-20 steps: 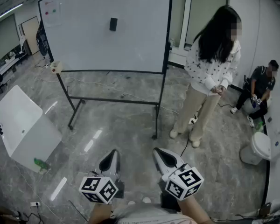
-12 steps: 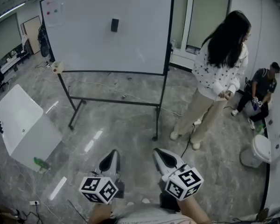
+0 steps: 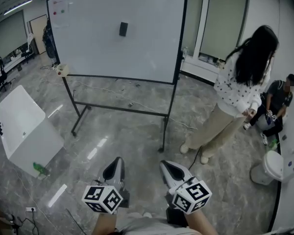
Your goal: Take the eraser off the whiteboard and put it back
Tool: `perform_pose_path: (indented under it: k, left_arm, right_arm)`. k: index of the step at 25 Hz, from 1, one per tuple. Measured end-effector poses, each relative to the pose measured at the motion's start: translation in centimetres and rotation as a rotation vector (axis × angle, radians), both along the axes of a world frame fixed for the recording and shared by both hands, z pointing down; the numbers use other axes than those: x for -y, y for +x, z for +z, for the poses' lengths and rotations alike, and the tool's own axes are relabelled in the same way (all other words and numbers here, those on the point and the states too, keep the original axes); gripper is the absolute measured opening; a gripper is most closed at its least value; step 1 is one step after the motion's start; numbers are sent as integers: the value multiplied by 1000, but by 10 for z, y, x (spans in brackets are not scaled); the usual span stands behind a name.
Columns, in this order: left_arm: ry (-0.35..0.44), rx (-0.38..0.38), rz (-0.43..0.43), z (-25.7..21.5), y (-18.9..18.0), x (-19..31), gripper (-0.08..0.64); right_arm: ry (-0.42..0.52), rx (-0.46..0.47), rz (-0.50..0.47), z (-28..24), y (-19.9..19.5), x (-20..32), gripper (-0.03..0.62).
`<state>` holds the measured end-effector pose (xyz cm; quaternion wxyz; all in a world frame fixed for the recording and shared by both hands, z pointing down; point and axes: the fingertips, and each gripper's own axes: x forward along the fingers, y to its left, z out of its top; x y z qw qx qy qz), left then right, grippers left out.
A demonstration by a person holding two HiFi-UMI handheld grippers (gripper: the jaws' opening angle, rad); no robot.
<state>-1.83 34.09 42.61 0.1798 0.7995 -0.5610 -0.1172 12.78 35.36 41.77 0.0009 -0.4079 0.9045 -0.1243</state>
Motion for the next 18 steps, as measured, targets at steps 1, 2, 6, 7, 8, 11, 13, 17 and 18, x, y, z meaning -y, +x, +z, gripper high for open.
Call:
perform_pose_path:
  k: [1,2,6,7,8,11,13,17,18]
  left_arm:
    - [1,-6,-4,0,2,1,0]
    - [3,-12,-7,-1,3,3,0]
    - [34,-9,-10,-12,6,22,0]
    - [45,0,-12,-17,5,28,0]
    - [56,12,-15,-21,4,36,0]
    - [84,49,-23,-29,1,58,0]
    - [96,42,-11,-31,1,75,0]
    - [106,15,28,-28,-4,116,0]
    - [106,21,32,-28,-6,128,0]
  right_arm:
    - [-3,-2,-4,1,1,2,1]
    - [-2,-3,-8,2,2,5,1]
    - [32,9,-16,-8,-4,28,2]
    - [44,18,-14,-13,-6,36,0]
    - [54,27,-9,-18,-7,43,0]
    - [68,48,11,-27,-10,67,2]
    - [60,55,18,-26,-12,82,2]
    - [42,53,28,-17,-22,121,2]
    - [41,54,31,-16,-25,132,2]
